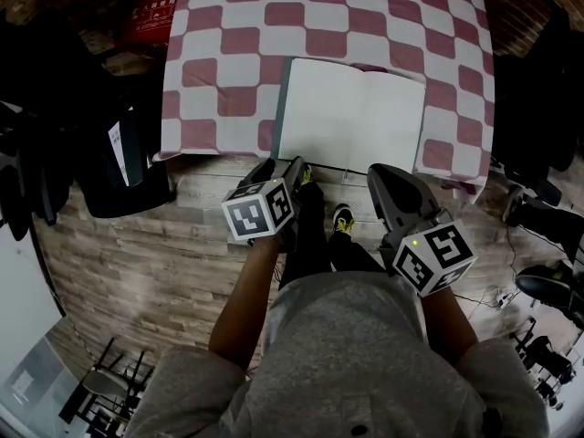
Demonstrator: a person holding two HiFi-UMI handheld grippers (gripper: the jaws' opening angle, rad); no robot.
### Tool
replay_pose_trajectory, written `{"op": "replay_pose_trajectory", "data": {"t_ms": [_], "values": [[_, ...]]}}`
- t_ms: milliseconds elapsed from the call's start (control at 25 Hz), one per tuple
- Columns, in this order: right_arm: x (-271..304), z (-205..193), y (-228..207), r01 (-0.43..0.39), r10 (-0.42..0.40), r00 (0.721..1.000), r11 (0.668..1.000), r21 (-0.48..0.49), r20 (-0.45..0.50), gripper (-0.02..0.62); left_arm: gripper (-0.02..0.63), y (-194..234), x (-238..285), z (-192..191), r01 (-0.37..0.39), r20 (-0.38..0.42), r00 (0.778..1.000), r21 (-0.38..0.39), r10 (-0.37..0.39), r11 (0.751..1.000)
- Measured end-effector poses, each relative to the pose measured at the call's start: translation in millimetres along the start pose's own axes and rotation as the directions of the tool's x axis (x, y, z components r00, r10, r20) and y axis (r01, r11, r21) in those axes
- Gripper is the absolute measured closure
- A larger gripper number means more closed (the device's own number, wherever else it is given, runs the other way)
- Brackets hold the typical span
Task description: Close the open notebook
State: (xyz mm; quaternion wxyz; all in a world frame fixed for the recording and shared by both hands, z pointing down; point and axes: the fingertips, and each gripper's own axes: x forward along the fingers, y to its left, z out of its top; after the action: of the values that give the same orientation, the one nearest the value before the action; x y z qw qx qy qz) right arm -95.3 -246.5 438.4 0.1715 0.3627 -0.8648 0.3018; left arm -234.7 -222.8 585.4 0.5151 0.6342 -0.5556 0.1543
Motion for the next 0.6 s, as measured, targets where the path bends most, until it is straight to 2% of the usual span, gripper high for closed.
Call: {"op": "replay_pose_trajectory", "data": {"t_ms": [160, 280, 440, 600], "values": [[1.1, 1.2, -0.7, 0.001, -0.001, 1.000, 1.000, -0.001, 0.003, 0.569, 0.378, -2.0, 1.5, 1.0, 0.043, -0.019, 0.999, -0.072, -0.045, 0.996], [-0.2, 0.0, -2.0, 0.012, -0.012, 1.000, 1.000, 0.005, 0.003, 0.569, 0.447, -3.3, -1.5, 1.5, 0.052, -0.013, 0.998, -0.118, -0.054, 0.992], [-0.9, 0.7, -2.2, 0.015, -0.015, 1.000, 1.000, 0.012, 0.009, 0.569, 0.517, -2.2, -6.7, 4.4, 0.041, 0.024, 0.999, -0.125, -0.038, 0.991], [-0.6, -0.1, -2.5, 0.015, -0.016, 1.000, 1.000, 0.013, 0.011, 0.569, 0.535, -1.7, -6.1, 4.2, 0.056, 0.037, 0.998, -0.109, -0.052, 0.992]]}}
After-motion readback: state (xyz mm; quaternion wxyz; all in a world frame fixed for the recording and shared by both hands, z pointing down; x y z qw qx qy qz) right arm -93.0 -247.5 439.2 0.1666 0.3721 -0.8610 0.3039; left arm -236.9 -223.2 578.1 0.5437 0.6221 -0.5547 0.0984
